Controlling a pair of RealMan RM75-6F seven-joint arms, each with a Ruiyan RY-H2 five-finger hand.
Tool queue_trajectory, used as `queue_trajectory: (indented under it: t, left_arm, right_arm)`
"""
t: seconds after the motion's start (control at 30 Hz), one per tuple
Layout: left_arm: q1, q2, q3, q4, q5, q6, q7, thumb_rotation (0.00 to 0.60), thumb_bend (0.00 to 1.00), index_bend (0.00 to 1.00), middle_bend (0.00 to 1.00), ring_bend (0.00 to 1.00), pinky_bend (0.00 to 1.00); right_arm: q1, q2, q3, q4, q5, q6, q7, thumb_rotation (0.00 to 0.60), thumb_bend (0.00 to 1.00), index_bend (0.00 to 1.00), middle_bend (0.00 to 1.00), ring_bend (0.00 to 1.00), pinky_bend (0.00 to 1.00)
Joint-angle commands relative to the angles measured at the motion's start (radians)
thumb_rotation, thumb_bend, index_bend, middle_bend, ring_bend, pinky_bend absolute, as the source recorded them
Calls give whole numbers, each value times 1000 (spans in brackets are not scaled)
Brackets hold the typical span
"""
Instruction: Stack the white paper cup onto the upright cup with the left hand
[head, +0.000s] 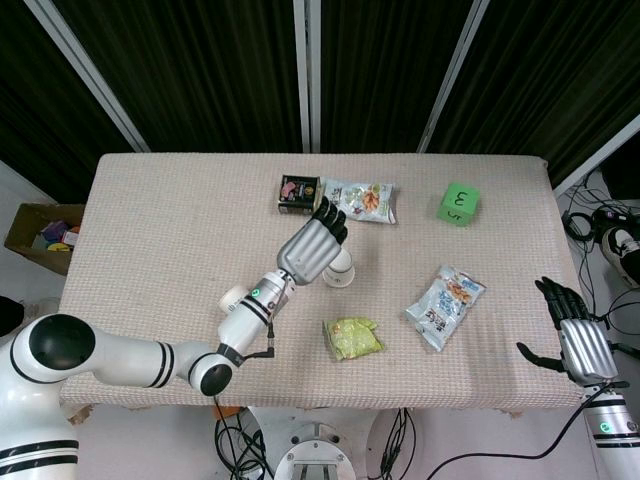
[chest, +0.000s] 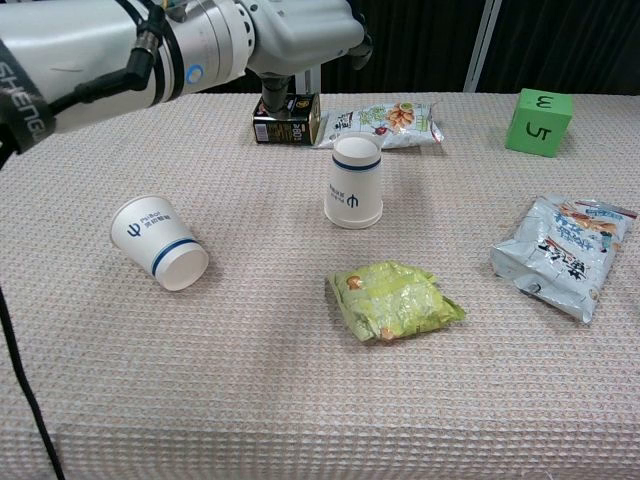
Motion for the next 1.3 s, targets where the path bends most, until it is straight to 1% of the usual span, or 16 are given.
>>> queue_trajectory:
  t: [0.03, 0.2, 0.33, 0.43, 0.5, 0.57, 0.7, 0.77, 0.87, 0.93, 1.0, 1.1, 1.17, 1.3]
  left_arm:
    - [-12, -12, -10, 13, -1, -14, 2, 600, 188, 239, 151, 131, 145]
    - [-30, -28, -23, 39, -17, -39, 6, 600, 189, 240, 151, 132, 145]
    - [-21, -14, -26, 17, -11, -34, -19, 600, 189, 242, 151, 131, 145]
    - [27, 38, -38, -59, 4, -38, -139, 600, 189, 246, 151, 131, 145]
    - [82, 96, -35, -121, 29, -50, -260, 600, 190, 250, 151, 131, 144]
    - [137, 157, -10, -169, 79, -50, -352, 600, 190, 253, 151, 131, 145]
    - [251, 235, 58, -235, 197, -6, -502, 600, 189, 255, 151, 131, 144]
    - [311, 257, 102, -257, 258, 18, -572, 600, 189, 255, 151, 131, 144]
    - [379, 262, 167, -250, 342, 35, -636, 600, 173, 263, 151, 132, 144]
    - [408, 251, 192, -238, 367, 35, -657, 600, 161, 267, 151, 131, 144]
    - [431, 231, 207, -227, 391, 30, -679, 600, 155, 268, 151, 131, 144]
    - [450, 198, 212, -197, 438, 22, -698, 600, 153, 267, 145, 131, 144]
    - [455, 177, 213, -167, 463, 21, -671, 600, 153, 267, 144, 131, 144]
    - [462, 148, 206, -136, 464, -2, -641, 600, 155, 267, 144, 131, 144]
  right_arm:
    - [1, -1, 0, -1, 3, -5, -2, 600, 151, 0, 30, 0, 0]
    - [-2, -3, 1, 4, 5, -1, 5, 600, 151, 0, 30, 0, 0]
    - [-10, -1, 0, 10, 3, 11, 15, 600, 151, 0, 30, 0, 0]
    - [-14, 5, -8, 14, -22, 27, 25, 600, 151, 0, 31, 0, 0]
    - [-13, 20, -24, 17, -55, 34, 26, 600, 150, 0, 34, 0, 0]
    - [-11, 37, -37, 15, -86, 41, 23, 600, 150, 0, 36, 0, 0]
    - [-7, 56, -53, 10, -123, 46, 6, 600, 151, 0, 41, 0, 0]
    - [-4, 60, -60, 4, -131, 40, -5, 600, 152, 0, 42, 0, 0]
    - [-2, 56, -63, 4, -134, 36, -10, 600, 153, 0, 42, 0, 0]
    - [1, 51, -63, 7, -132, 30, -7, 600, 154, 0, 42, 0, 0]
    - [4, 47, -62, 10, -132, 30, -5, 600, 154, 0, 42, 0, 0]
    - [3, 46, -61, 13, -135, 40, -2, 600, 154, 0, 42, 0, 0]
    - [0, 48, -61, 15, -134, 46, -1, 600, 153, 0, 42, 0, 0]
    - [-9, 47, -61, 18, -128, 59, 5, 600, 154, 0, 42, 0, 0]
